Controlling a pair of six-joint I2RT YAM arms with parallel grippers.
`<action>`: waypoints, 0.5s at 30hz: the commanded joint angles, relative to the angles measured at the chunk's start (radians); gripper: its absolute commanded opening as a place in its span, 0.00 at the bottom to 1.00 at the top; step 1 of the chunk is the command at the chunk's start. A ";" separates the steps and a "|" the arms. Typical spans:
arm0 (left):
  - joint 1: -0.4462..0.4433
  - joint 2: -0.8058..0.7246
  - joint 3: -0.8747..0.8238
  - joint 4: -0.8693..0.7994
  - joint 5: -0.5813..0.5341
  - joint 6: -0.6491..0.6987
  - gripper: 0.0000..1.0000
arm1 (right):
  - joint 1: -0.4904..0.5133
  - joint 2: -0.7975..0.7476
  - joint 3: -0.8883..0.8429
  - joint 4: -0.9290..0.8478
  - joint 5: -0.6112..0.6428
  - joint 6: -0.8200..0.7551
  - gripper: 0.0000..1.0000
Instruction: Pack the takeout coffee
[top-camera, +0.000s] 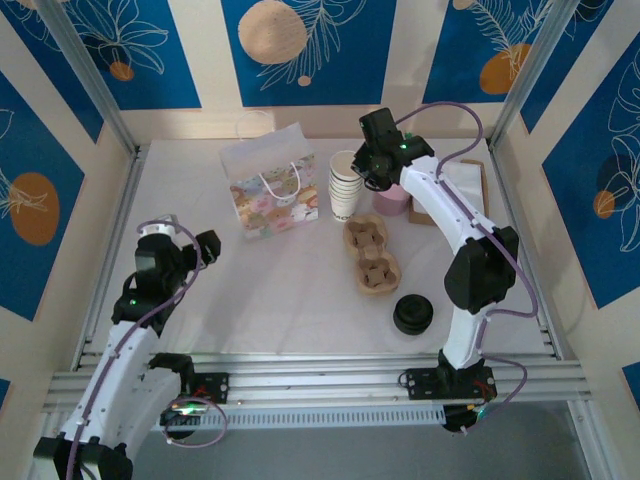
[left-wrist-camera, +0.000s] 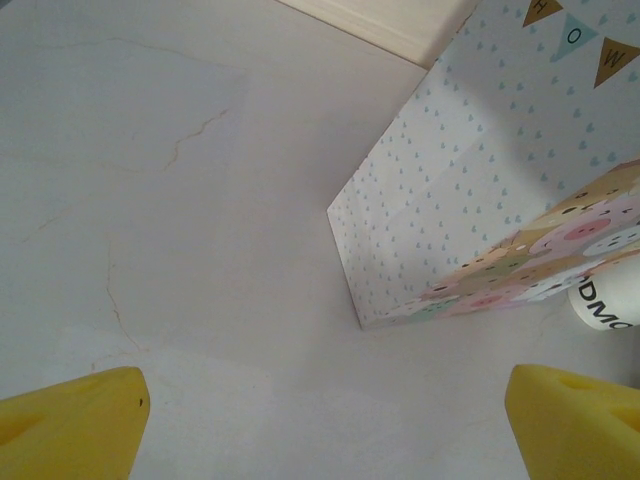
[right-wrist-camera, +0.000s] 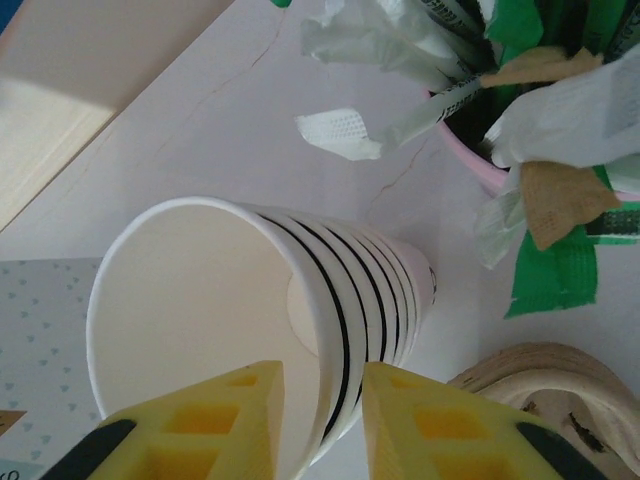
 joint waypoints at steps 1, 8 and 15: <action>0.005 0.006 -0.004 -0.012 -0.001 -0.013 0.92 | 0.010 0.018 0.032 -0.019 0.037 -0.005 0.25; 0.005 0.009 -0.005 -0.010 -0.004 -0.013 0.91 | 0.015 0.031 0.055 -0.018 0.037 -0.011 0.16; 0.004 0.009 -0.004 -0.012 -0.006 -0.016 0.91 | 0.017 0.023 0.092 -0.049 0.037 -0.039 0.05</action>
